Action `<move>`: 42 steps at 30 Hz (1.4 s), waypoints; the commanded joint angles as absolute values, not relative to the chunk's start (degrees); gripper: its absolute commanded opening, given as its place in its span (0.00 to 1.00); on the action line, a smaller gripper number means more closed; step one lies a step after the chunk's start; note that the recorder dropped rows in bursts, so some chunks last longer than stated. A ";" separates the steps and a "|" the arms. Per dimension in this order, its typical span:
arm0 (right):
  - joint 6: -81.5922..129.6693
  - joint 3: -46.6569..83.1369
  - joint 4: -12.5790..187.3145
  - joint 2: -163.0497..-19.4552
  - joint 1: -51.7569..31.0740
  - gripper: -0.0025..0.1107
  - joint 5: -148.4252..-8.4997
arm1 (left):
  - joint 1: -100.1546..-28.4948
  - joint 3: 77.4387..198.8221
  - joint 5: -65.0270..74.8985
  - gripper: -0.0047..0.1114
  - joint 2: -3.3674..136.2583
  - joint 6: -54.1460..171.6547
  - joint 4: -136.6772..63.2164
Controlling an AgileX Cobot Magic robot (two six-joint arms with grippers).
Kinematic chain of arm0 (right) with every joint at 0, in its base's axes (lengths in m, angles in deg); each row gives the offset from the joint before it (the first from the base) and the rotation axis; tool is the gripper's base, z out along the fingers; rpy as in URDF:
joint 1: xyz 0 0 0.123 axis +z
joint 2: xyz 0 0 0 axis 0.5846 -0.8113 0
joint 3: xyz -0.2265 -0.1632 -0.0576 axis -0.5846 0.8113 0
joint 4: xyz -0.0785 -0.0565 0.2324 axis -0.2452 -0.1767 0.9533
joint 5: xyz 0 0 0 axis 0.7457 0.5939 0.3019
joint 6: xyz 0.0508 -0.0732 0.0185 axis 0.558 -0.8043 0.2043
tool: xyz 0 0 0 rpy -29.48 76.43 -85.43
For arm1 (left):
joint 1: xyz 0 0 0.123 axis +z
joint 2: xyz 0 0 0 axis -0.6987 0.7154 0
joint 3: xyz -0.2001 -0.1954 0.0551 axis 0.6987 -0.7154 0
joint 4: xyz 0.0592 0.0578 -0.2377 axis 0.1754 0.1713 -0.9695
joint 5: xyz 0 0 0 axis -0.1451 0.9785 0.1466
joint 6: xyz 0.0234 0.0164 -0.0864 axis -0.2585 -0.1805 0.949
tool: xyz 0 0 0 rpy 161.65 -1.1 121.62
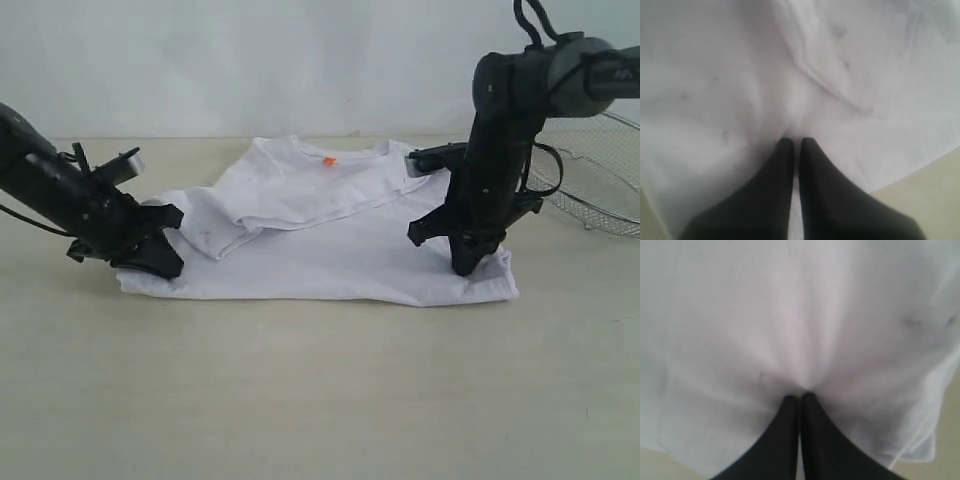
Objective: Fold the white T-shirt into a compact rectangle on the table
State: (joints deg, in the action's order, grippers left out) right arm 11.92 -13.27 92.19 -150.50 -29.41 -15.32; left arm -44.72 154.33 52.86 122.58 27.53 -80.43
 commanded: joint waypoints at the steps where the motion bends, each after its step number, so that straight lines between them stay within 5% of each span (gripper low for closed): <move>1: 11.78 -6.15 93.29 -151.35 -28.31 0.02 -8.50 | -45.03 146.38 54.21 0.08 122.92 26.48 -77.00; 17: 12.38 16.24 100.41 -137.23 -26.48 0.02 -17.02 | -45.03 113.48 38.53 0.08 99.99 20.48 -85.72; 28: 5.72 17.31 109.27 -123.54 -22.64 0.02 -23.38 | -45.03 113.52 40.70 0.08 89.78 7.74 -101.66; 42: 2.13 16.17 109.77 -128.11 -21.98 0.02 -31.92 | -45.03 119.25 32.74 0.08 98.60 15.22 -94.60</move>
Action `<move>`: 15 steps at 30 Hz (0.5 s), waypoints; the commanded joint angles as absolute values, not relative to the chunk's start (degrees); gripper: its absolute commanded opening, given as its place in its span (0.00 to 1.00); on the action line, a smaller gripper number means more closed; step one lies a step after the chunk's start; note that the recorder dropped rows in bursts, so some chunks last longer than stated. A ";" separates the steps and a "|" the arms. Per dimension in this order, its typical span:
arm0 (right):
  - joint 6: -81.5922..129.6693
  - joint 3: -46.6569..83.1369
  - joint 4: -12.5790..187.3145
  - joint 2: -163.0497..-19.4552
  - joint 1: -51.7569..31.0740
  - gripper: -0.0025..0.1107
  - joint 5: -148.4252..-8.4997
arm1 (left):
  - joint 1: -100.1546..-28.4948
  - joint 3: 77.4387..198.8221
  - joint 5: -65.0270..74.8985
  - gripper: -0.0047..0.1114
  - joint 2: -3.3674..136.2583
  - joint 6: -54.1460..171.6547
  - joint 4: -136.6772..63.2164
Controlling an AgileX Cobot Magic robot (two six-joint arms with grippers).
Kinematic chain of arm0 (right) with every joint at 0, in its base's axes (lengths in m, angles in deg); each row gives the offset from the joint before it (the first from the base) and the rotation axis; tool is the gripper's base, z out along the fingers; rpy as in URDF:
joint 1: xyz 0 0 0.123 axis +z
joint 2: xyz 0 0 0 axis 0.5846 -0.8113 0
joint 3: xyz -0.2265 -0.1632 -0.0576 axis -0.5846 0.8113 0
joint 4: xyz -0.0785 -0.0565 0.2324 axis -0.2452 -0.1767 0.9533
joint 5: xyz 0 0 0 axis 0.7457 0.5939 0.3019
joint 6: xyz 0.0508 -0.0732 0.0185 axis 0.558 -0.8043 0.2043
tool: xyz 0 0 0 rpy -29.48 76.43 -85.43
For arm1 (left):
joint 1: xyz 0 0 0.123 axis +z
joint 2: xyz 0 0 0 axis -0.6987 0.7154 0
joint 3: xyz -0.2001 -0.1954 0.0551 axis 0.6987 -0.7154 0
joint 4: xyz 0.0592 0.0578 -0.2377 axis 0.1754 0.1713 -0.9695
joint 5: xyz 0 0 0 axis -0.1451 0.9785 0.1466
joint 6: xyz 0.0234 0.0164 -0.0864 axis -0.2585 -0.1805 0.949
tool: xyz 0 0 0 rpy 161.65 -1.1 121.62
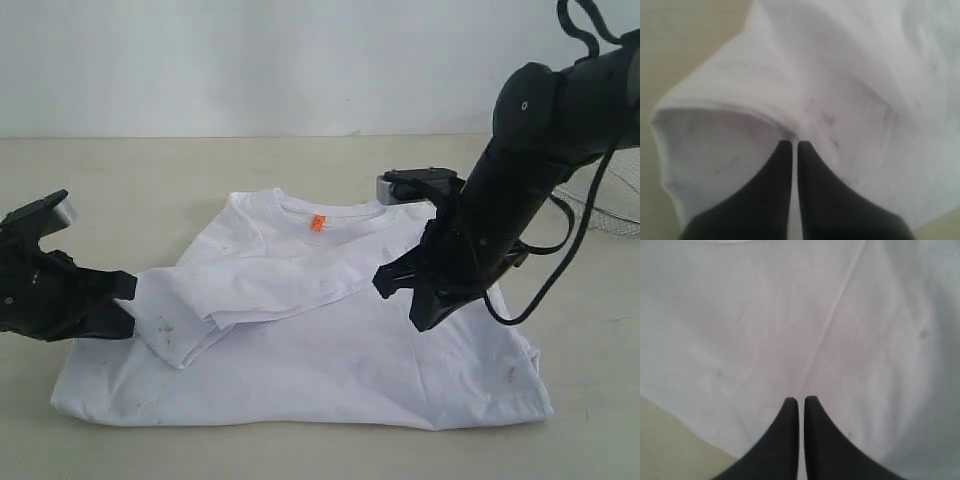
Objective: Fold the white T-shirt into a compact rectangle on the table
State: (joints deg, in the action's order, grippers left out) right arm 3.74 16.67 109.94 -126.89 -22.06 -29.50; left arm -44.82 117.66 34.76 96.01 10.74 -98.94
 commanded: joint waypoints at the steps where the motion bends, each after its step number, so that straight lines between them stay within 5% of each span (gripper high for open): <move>1: 2.13 16.17 109.77 -128.42 -21.98 0.02 -32.40 | -45.03 119.85 32.88 0.08 99.77 16.54 -93.46; 15: 1.62 16.17 109.98 -134.21 -21.98 0.02 -35.01 | -45.03 125.38 35.24 0.08 102.19 17.57 -94.24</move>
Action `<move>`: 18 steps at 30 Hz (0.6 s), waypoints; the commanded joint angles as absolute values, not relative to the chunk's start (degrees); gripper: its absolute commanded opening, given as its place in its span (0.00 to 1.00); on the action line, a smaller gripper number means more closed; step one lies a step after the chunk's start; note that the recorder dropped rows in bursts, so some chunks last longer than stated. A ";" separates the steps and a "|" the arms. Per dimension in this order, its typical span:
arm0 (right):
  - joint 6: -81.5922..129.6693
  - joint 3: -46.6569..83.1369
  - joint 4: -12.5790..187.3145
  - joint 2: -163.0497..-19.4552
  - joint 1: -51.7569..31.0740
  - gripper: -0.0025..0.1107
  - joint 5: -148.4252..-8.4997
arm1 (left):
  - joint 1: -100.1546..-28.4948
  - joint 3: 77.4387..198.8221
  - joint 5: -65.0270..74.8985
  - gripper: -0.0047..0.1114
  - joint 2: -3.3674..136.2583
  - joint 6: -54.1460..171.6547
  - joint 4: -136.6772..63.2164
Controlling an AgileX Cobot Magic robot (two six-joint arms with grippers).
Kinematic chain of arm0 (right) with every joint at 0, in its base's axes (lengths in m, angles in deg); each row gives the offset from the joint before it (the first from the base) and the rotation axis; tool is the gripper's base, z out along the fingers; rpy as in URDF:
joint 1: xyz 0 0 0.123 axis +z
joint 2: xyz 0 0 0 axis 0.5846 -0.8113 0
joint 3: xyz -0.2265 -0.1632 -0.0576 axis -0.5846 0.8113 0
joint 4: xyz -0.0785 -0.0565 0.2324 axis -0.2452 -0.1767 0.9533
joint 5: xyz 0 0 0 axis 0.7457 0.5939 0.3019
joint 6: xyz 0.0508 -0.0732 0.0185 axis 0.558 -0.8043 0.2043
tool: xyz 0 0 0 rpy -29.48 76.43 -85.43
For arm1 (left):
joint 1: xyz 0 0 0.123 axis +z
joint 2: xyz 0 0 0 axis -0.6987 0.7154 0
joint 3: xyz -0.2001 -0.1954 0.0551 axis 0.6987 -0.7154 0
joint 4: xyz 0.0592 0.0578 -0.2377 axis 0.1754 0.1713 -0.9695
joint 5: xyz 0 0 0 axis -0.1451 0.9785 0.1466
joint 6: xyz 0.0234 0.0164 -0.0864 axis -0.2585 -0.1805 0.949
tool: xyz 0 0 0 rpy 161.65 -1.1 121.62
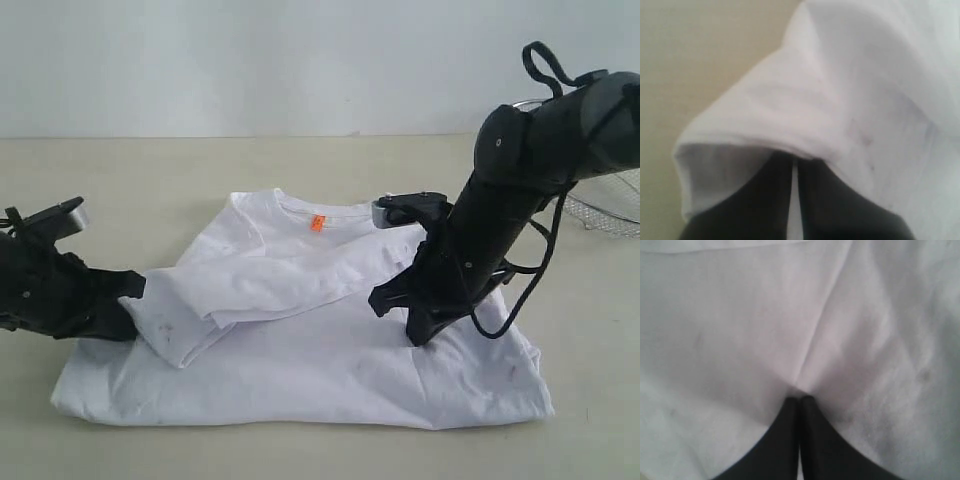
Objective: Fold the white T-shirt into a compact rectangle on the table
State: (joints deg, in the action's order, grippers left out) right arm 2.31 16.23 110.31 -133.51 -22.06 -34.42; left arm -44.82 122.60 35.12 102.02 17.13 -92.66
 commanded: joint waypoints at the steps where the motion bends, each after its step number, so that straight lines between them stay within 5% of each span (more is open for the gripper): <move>1: 1.43 16.17 109.98 -134.21 -21.98 0.02 -35.01 | -45.03 127.95 35.24 0.08 102.28 17.57 -95.20; 9: -0.97 16.17 109.98 -134.21 -21.98 0.02 -34.28 | -44.00 140.82 25.39 0.08 108.91 20.79 -95.42; 18: -2.98 16.17 110.86 -134.21 -21.98 0.02 -33.10 | -43.53 141.33 41.01 0.08 105.31 21.47 -90.43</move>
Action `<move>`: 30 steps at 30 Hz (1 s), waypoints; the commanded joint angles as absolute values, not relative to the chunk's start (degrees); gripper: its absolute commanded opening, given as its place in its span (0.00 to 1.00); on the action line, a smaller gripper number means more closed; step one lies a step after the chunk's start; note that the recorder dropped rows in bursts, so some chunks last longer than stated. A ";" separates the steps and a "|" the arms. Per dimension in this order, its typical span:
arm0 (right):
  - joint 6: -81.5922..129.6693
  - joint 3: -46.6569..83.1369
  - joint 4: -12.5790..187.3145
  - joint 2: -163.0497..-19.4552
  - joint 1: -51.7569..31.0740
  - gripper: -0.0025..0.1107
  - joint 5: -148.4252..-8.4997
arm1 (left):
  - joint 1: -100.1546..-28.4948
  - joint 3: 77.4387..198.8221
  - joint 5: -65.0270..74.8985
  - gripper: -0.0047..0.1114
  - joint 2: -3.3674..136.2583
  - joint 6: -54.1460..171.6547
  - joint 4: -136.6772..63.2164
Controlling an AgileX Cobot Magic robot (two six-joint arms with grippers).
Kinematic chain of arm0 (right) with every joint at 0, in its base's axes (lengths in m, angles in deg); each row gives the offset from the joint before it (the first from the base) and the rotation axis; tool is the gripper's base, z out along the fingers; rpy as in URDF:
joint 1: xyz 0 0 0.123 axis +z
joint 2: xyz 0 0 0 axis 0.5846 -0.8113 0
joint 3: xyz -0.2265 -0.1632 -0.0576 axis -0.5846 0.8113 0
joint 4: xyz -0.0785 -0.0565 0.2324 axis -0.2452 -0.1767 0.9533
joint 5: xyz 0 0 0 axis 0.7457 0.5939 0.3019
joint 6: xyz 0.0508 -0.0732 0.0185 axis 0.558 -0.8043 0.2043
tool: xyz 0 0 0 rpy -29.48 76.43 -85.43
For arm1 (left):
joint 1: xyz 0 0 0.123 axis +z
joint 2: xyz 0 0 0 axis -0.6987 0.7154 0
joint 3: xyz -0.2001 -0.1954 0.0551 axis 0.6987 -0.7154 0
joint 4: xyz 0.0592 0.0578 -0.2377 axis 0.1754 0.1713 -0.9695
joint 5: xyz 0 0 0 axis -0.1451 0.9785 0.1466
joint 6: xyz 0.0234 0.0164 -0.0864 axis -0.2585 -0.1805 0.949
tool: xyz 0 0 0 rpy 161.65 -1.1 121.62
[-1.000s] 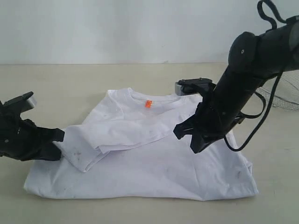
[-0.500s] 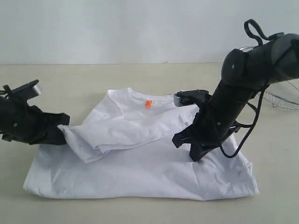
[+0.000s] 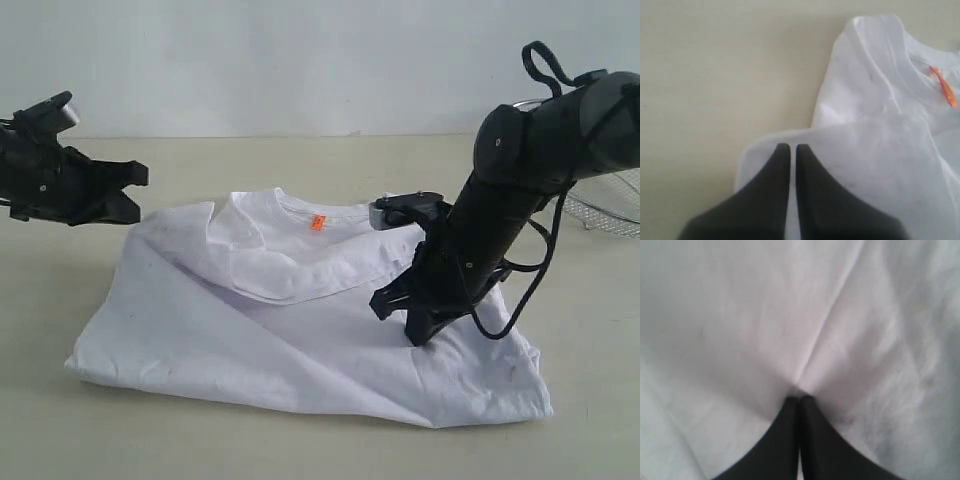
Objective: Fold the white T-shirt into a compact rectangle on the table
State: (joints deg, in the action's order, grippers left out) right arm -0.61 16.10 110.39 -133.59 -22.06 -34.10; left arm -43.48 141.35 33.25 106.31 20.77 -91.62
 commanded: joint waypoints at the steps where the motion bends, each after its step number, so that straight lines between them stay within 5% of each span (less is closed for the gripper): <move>1: -5.57 16.17 112.42 -133.94 -21.98 0.02 -31.90 | -43.79 140.90 43.50 0.08 105.02 21.01 -90.43; 5: -14.07 16.17 122.57 -132.09 -21.00 0.02 -30.18 | -46.10 136.68 48.46 0.08 103.42 19.30 -90.26; 17: -20.18 9.39 128.12 -133.47 -10.42 0.02 -39.39 | -49.21 120.83 35.28 0.08 101.13 19.30 -90.80; 30: -19.21 -5.49 126.86 -146.88 -7.18 0.02 -28.76 | -49.21 113.05 33.39 0.08 99.12 16.99 -93.04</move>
State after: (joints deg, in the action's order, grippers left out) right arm -18.70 -5.07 127.22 -146.17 -7.97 -27.41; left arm -48.88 114.19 34.15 98.71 17.58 -94.77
